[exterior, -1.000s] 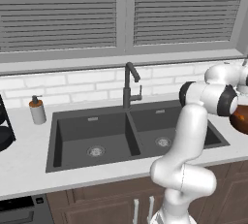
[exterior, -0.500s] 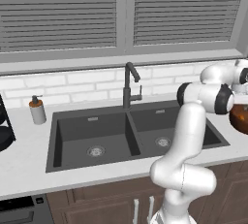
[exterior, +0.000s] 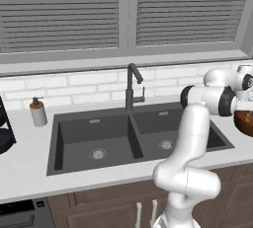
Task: Pick the carrot from the sink and place it in the bowl. Then pick the bowl and place it in the microwave. Then close the microwave door and press the start button.
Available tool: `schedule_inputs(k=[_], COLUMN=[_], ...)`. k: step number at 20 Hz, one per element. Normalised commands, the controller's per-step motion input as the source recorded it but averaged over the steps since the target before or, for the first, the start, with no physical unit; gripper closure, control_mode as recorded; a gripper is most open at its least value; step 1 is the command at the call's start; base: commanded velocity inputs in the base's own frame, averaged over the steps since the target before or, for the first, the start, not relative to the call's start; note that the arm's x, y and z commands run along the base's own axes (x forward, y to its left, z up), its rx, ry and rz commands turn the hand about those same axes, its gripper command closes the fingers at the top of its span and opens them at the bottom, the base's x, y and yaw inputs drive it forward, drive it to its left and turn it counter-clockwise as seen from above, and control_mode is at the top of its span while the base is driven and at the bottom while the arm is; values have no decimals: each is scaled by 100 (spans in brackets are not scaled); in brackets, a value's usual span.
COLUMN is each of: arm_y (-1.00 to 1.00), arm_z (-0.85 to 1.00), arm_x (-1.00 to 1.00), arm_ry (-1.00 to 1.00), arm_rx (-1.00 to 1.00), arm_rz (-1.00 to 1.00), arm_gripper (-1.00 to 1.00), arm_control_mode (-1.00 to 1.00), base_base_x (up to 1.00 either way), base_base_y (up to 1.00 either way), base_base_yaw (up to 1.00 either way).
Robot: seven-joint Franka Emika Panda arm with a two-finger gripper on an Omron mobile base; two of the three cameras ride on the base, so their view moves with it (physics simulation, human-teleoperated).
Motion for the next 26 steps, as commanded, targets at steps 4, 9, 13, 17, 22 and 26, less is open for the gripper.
schedule_inputs(k=[4, 9, 13, 17, 22, 26], arm_y=[0, 0, 0, 0, 20, 42], arm_z=[-27, -22, -1, 0, 9, 65], arm_x=[0, 0, -11, -13, -10, -19], arm_ry=[0, 0, 0, 1, 1, 3], arm_rx=[0, 0, 0, 0, -1, -8], arm_rz=[0, 0, 0, 3, 1, 17], arm_gripper=[-100, 100, 100, 100, 100, 100], arm_control_mode=[-100, -100, -100, -100, -100, -100], base_base_x=[0, 0, 0, 0, 0, 0], base_base_y=[0, 0, 0, 0, 0, 0], base_base_yaw=[0, 0, 0, 0, 0, 0])
